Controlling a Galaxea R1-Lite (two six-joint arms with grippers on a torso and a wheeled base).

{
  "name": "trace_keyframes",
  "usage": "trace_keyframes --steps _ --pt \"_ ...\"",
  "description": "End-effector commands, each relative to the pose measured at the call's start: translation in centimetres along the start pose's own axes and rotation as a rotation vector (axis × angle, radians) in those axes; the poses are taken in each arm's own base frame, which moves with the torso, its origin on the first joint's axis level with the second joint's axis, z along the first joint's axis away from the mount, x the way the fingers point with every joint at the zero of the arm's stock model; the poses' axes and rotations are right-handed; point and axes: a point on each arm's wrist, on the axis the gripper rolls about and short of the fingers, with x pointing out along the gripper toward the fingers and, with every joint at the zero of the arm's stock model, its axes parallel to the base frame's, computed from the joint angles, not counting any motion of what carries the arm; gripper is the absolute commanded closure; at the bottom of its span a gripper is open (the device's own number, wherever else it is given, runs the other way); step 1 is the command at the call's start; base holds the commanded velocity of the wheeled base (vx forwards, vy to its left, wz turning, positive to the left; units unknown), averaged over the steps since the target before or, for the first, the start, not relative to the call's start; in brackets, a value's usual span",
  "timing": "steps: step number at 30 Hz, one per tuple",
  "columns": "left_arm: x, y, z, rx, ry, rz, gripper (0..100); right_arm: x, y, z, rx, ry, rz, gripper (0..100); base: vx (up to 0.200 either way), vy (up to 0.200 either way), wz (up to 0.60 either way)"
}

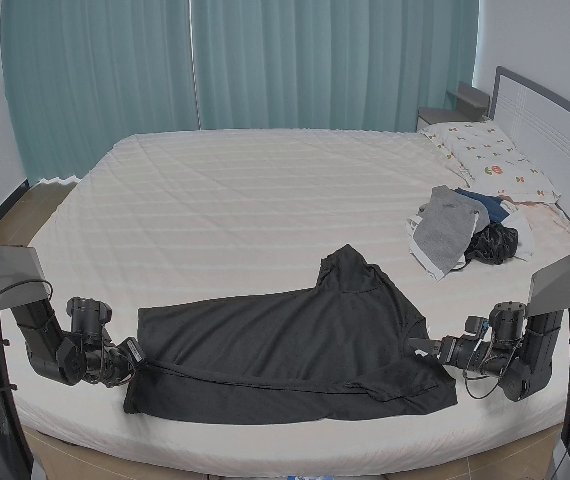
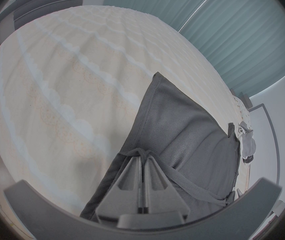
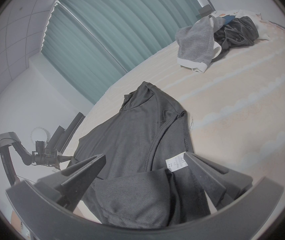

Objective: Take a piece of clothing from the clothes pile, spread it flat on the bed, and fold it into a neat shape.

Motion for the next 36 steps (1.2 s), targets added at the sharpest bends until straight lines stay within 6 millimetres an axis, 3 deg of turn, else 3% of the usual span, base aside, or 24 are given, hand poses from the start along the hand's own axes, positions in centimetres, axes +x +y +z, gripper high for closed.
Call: trace_keyframes --steps 1,15,29,30,36 --pt "0.1 0.1 0.0 -0.001 0.002 0.002 100 -0.4 -0.5 0.0 0.012 0.007 0.010 0 0.000 0.000 0.00" --pt "0.2 0.0 0.1 0.000 -0.001 -0.001 100 1.4 0.0 -1.0 -0.006 0.057 0.076 0 0.000 0.000 0.00" --pt "0.2 -0.1 0.1 0.001 -0.001 -0.002 100 1.5 -0.1 -1.6 0.008 0.098 0.062 0 0.000 0.000 0.00" --pt "0.2 -0.1 0.1 0.001 -0.001 -0.002 100 1.5 -0.1 -1.7 -0.001 0.101 0.062 100 0.000 0.000 0.00" --pt "0.2 -0.1 0.1 0.001 -0.001 -0.002 100 1.5 -0.2 -1.8 -0.009 0.108 0.057 100 0.000 0.000 0.00"
